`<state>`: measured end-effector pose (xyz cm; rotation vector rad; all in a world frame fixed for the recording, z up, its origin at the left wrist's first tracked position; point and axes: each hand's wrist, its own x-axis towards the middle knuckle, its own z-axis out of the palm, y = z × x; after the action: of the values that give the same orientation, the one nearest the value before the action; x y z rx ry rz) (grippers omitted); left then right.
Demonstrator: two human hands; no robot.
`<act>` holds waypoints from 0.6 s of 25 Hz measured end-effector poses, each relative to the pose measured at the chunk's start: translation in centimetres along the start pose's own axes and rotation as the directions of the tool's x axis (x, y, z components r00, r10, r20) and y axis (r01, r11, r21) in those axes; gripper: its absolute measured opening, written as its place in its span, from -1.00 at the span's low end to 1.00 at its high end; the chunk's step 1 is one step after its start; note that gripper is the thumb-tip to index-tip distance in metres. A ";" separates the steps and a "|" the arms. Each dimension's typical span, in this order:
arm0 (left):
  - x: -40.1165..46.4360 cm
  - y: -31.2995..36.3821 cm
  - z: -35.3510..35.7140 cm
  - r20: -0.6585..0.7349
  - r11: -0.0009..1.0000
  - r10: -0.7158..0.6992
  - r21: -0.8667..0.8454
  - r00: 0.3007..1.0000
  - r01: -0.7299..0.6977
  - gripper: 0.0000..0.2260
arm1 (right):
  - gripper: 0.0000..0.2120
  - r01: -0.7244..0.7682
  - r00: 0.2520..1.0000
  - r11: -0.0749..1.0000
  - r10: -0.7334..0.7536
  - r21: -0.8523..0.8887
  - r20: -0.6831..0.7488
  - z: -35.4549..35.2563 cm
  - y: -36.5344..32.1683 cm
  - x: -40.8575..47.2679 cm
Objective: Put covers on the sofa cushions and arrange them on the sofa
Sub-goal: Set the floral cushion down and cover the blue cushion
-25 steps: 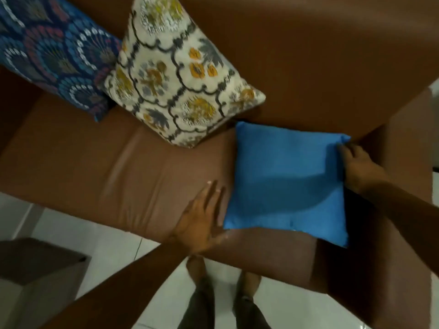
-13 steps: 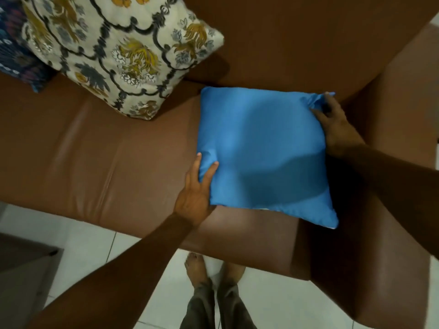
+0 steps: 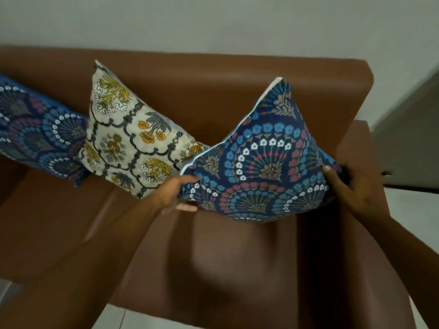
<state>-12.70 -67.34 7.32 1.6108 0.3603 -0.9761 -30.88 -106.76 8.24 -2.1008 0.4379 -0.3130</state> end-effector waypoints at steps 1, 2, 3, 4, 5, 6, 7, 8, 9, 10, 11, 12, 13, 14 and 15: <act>0.8 0.2 0.9 0.026 0.999 -0.053 0.004 0.998 0.053 -0.70 | -0.75 -0.020 1.000 0.999 0.019 0.041 0.018 0.0 0.3 0.2; 1.9 -0.1 2.0 0.040 0.995 -0.093 -0.016 0.995 0.094 -0.67 | -0.68 -0.059 0.996 0.996 0.054 0.069 0.065 0.4 0.8 0.3; 2.9 -0.5 3.1 0.035 0.989 -0.117 -0.091 0.993 0.120 -0.65 | -0.59 -0.112 0.989 0.989 0.101 0.093 0.111 0.8 1.5 0.2; 3.8 -0.9 4.1 0.010 0.970 -0.134 -0.205 0.991 0.133 -0.65 | -0.51 -0.151 0.982 0.983 0.137 0.104 0.133 1.0 1.9 0.1; 4.6 -1.3 4.9 -0.007 0.940 -0.153 -0.310 0.988 0.143 -0.65 | -0.43 -0.171 0.979 0.979 0.156 0.107 0.133 1.2 2.1 -0.2; 5.2 -1.6 5.3 -0.011 0.908 -0.179 -0.386 0.984 0.161 -0.63 | -0.36 -0.169 0.981 0.981 0.159 0.093 0.112 1.0 2.2 -0.3; 5.7 -1.9 5.6 -0.005 0.897 -0.198 -0.404 0.980 0.179 -0.60 | -0.28 -0.163 0.984 0.985 0.159 0.059 0.078 0.8 2.5 -0.4; 5.8 -2.4 5.7 -0.002 0.901 -0.203 -0.392 0.979 0.187 -0.57 | -0.21 -0.143 0.989 0.990 0.142 0.004 0.042 0.7 2.6 -0.6; 6.0 -2.8 5.7 0.008 0.908 -0.196 -0.377 0.981 0.185 -0.57 | -0.16 -0.110 0.994 0.992 0.111 -0.056 0.008 0.5 2.6 -0.8; 6.2 -3.0 5.6 0.017 0.913 -0.172 -0.374 0.985 0.165 -0.61 | -0.13 -0.079 0.997 0.990 0.077 -0.120 -0.026 0.5 2.7 -1.0; 6.6 -3.1 5.6 0.018 0.913 -0.136 -0.387 0.991 0.132 -0.68 | -0.13 -0.048 0.997 0.981 0.038 -0.186 -0.061 0.4 2.9 -1.0; 7.0 -2.9 5.6 0.015 0.906 -0.106 -0.410 0.994 0.102 -0.73 | -0.14 -0.020 0.996 0.973 0.001 -0.228 -0.085 0.4 3.2 -0.8; 7.5 -2.6 5.7 0.008 0.899 -0.085 -0.430 0.996 0.081 -0.75 | -0.14 -0.013 0.996 0.969 -0.010 -0.247 -0.092 0.4 3.4 -0.4; 7.9 -2.3 6.0 -0.005 0.894 -0.073 -0.443 0.997 0.063 -0.73 | -0.14 -0.026 0.996 0.966 0.005 -0.257 -0.084 0.6 3.6 0.2; 8.4 -2.2 6.2 -0.021 0.894 -0.061 -0.445 0.998 0.046 -0.70 | -0.14 -0.055 0.997 0.964 0.038 -0.258 -0.070 0.8 3.8 0.8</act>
<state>-11.59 -74.68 -0.35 1.2038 0.6088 -0.8330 -30.59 -108.40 4.61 -2.3367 0.5932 -0.3102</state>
